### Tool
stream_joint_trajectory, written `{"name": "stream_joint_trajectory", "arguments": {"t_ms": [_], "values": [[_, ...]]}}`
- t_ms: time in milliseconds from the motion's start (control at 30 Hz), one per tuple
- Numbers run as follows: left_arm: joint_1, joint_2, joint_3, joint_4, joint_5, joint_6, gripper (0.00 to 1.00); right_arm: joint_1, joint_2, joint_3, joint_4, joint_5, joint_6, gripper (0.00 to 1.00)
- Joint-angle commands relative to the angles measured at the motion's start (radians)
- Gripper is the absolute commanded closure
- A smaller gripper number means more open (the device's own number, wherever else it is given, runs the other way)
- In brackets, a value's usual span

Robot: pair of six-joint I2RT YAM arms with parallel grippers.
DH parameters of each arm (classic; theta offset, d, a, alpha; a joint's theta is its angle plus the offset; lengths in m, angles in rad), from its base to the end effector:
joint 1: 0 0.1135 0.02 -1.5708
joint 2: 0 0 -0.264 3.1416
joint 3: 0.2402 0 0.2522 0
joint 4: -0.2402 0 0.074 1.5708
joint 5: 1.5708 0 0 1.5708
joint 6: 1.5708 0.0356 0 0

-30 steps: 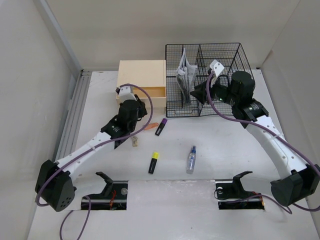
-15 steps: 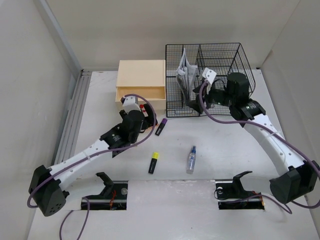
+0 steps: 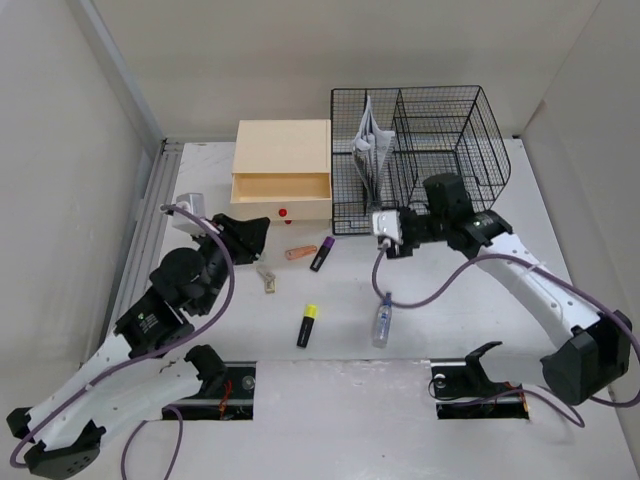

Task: Organize the desk

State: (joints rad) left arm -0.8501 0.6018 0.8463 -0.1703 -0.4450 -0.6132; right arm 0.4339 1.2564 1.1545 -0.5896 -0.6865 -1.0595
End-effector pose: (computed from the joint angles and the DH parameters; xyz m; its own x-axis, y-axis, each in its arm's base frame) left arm 0.0982 -0.0886 0.3883 -0.1872 -0.5739 -0.7972 0.3511 0.7188 -0.6000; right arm 0.2322 0.1325 0.3346 0.3868 -0.5642 -0.7294 -0.8805 0.0092 -0.4740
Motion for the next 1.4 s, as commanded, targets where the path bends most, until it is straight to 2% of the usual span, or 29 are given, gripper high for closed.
{"name": "stream_joint_trajectory", "arguments": {"t_ms": [0,100,367,633,967,1367], "values": [[-0.003,-0.007,0.069,-0.049,-0.061,0.099,0.78,0.058,-0.006,-0.102,-0.142,0.094,-0.434,0.38],[-0.003,0.012,0.079,-0.07,-0.061,0.142,0.74,0.101,0.03,-0.183,-0.162,0.162,-0.618,0.46],[-0.003,-0.026,0.02,-0.06,-0.09,0.161,0.66,0.137,0.017,-0.32,-0.11,0.159,-0.842,0.45],[-0.003,-0.017,-0.004,-0.06,-0.09,0.161,0.63,0.229,0.017,-0.374,-0.176,0.173,-0.927,0.39],[-0.003,-0.027,-0.013,-0.069,-0.081,0.161,0.62,0.25,-0.028,-0.374,-0.337,0.197,-0.981,0.39],[-0.003,-0.027,-0.032,-0.069,-0.072,0.142,0.61,0.325,0.024,-0.432,-0.259,0.208,-0.962,0.39]]}}
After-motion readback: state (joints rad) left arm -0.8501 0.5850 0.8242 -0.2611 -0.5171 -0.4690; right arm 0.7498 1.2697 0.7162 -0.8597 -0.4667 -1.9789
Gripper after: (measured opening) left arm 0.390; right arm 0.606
